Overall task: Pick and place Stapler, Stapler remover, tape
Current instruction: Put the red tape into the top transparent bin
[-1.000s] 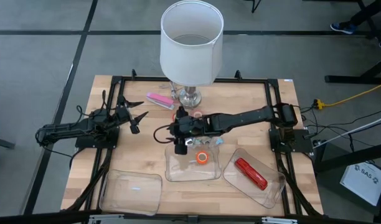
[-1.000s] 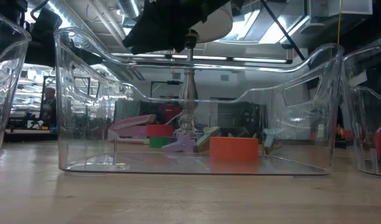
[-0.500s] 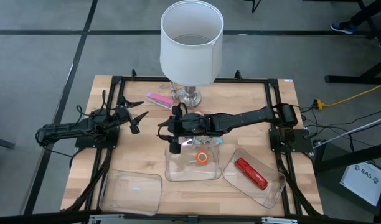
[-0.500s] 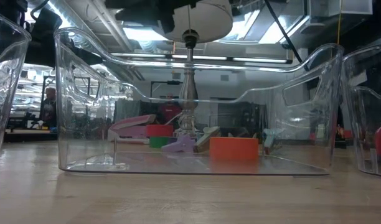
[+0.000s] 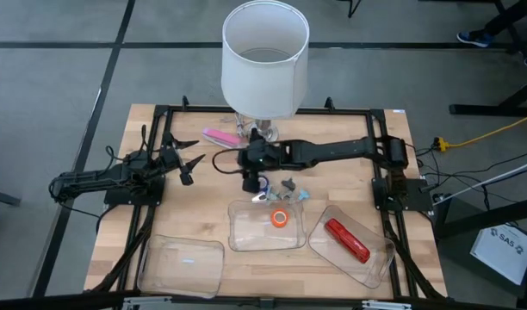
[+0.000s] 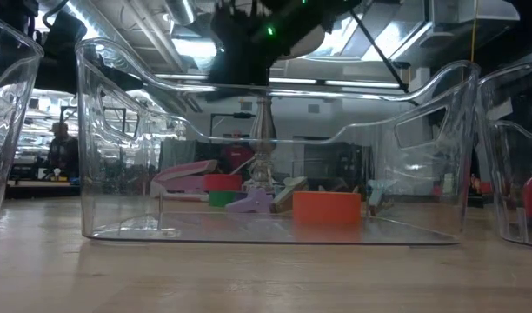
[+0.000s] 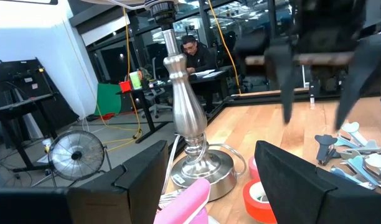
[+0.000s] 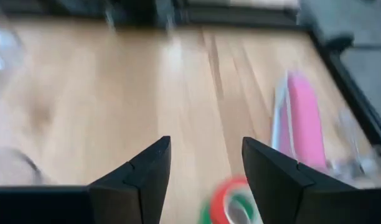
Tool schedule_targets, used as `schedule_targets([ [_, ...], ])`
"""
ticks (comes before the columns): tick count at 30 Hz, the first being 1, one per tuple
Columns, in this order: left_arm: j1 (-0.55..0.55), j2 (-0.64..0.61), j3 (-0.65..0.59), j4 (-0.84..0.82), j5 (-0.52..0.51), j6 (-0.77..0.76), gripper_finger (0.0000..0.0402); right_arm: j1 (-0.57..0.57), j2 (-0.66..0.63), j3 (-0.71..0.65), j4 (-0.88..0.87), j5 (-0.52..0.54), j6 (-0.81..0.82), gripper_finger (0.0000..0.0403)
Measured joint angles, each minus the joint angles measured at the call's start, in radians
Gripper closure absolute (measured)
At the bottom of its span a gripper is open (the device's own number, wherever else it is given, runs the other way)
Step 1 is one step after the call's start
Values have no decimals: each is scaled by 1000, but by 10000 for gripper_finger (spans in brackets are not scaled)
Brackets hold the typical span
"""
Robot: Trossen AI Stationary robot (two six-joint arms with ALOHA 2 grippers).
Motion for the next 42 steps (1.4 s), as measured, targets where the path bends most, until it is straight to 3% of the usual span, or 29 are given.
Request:
schedule_targets([
  [12,0,0,0,0,0,0,162,-18,121,0,-74,-53,-106,205],
  [23,0,0,0,0,0,0,162,-72,188,1,-74,-52,-53,208],
  [26,0,0,0,0,0,0,162,-75,188,1,-81,-52,-28,235],
  [33,0,0,0,0,0,0,162,-78,184,3,-115,-48,-27,374],
  [37,0,0,0,0,0,0,162,-79,187,55,-203,-66,-23,374],
  [42,0,0,0,0,0,0,162,-76,187,243,-406,-126,-23,374],
])
